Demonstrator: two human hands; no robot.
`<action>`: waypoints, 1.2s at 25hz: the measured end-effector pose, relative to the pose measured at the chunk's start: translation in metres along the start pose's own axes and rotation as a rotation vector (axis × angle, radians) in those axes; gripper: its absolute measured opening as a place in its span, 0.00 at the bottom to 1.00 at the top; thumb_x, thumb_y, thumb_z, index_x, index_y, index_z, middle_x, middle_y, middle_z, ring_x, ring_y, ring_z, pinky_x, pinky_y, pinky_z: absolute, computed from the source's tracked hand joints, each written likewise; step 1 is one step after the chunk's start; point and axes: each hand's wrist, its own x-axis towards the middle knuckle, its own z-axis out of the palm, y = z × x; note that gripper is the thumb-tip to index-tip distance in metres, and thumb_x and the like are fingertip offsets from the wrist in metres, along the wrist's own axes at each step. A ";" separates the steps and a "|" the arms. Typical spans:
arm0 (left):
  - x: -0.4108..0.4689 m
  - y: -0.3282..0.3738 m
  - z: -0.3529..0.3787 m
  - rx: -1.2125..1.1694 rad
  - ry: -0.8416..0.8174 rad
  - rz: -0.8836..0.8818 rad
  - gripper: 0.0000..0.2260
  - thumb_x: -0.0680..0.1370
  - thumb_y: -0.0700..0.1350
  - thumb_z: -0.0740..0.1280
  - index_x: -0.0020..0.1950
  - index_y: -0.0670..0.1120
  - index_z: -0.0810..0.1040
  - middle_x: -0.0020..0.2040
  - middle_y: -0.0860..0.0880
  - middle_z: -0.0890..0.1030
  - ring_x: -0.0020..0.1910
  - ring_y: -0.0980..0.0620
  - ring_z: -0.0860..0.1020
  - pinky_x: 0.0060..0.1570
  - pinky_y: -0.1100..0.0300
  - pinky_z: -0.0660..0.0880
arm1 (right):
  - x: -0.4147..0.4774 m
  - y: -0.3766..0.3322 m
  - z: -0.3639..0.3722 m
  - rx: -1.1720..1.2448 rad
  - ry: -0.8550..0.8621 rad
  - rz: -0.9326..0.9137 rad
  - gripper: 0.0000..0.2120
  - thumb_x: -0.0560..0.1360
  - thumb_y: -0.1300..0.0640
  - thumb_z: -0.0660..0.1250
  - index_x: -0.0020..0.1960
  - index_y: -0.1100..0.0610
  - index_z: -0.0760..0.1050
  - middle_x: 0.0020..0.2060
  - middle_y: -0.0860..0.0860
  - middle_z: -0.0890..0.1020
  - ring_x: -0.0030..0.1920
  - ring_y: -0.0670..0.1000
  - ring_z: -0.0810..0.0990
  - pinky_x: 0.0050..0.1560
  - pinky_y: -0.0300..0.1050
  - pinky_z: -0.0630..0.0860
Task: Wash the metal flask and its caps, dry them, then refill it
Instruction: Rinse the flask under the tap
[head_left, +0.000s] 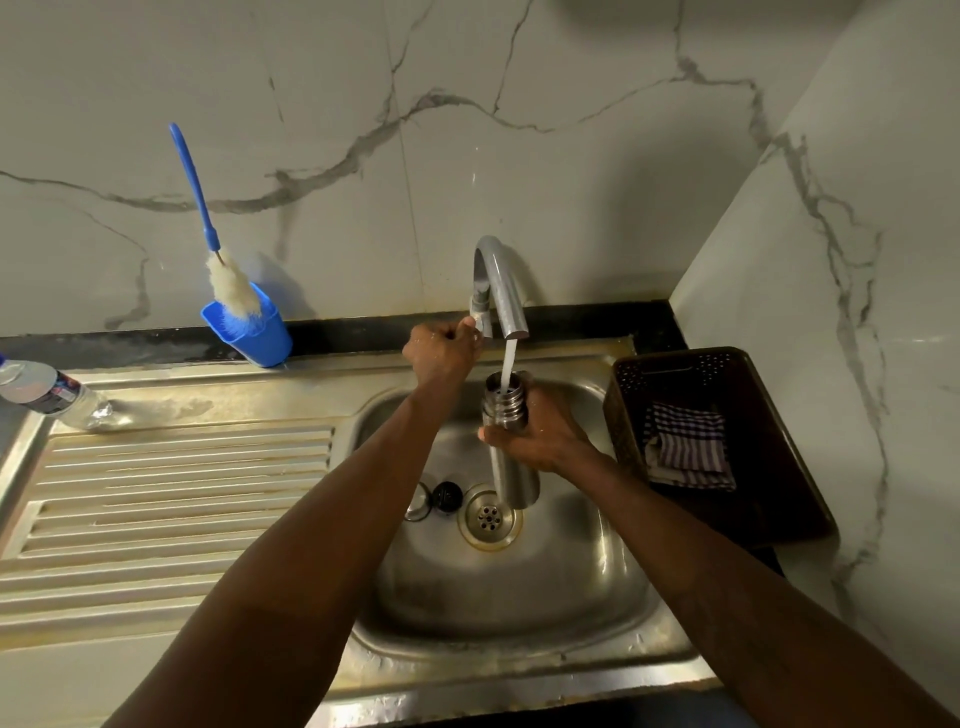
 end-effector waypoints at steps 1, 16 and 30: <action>-0.002 -0.003 -0.003 0.076 0.001 0.066 0.08 0.81 0.46 0.73 0.42 0.48 0.83 0.40 0.48 0.86 0.39 0.54 0.86 0.44 0.59 0.84 | -0.002 -0.002 0.000 0.017 0.016 0.023 0.19 0.70 0.52 0.80 0.54 0.42 0.73 0.49 0.42 0.81 0.52 0.45 0.80 0.52 0.41 0.77; -0.031 -0.045 -0.025 0.092 -0.383 -0.005 0.13 0.83 0.56 0.67 0.52 0.48 0.84 0.50 0.44 0.86 0.52 0.45 0.85 0.58 0.46 0.82 | -0.001 0.002 0.007 0.128 -0.103 0.039 0.14 0.71 0.52 0.79 0.53 0.44 0.79 0.47 0.47 0.84 0.48 0.46 0.83 0.52 0.46 0.81; -0.054 -0.054 -0.030 -0.140 -0.642 -0.317 0.24 0.85 0.63 0.57 0.65 0.46 0.78 0.61 0.39 0.81 0.58 0.41 0.81 0.64 0.41 0.76 | 0.001 0.000 0.003 0.115 -0.164 0.093 0.15 0.71 0.51 0.79 0.56 0.48 0.79 0.48 0.48 0.84 0.48 0.47 0.83 0.49 0.43 0.80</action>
